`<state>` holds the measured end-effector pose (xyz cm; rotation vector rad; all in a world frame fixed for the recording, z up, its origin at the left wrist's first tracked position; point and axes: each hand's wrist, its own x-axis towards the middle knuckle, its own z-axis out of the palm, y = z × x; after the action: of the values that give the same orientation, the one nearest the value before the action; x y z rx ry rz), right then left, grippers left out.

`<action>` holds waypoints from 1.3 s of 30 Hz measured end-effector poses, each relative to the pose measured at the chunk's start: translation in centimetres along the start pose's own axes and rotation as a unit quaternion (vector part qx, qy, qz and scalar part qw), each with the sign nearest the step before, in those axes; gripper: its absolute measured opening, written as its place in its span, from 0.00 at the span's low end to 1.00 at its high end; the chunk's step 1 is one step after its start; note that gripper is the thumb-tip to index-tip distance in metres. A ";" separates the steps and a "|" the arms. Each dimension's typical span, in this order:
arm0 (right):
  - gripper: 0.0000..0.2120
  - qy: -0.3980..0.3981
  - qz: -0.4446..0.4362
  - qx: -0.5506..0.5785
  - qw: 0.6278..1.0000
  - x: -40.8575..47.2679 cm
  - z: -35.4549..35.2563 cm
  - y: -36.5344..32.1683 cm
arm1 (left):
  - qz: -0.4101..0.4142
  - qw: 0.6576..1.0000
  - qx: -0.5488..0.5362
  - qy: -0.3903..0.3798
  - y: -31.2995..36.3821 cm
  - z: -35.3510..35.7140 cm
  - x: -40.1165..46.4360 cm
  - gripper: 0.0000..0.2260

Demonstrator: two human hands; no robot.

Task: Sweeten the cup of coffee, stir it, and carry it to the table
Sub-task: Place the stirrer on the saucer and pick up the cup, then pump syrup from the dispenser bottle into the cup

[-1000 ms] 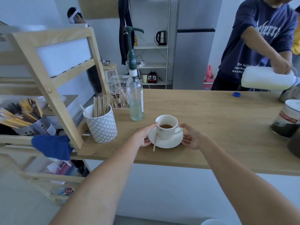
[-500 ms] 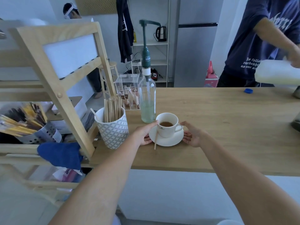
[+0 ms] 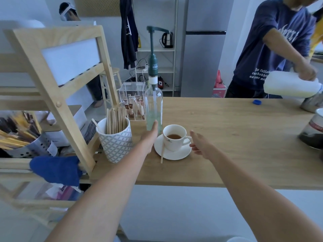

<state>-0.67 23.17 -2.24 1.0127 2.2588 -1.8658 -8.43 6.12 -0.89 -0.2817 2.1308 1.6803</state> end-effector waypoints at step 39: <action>0.16 -0.089 -0.238 0.010 0.967 -3.4 -5.3 -17.5 | 0.110 0.983 -0.149 -0.011 18.3 -0.1 -8.6 0.32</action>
<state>-4.90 25.24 15.77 0.2920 2.5339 -2.0378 -8.12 9.85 18.98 -0.1140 1.9488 2.1231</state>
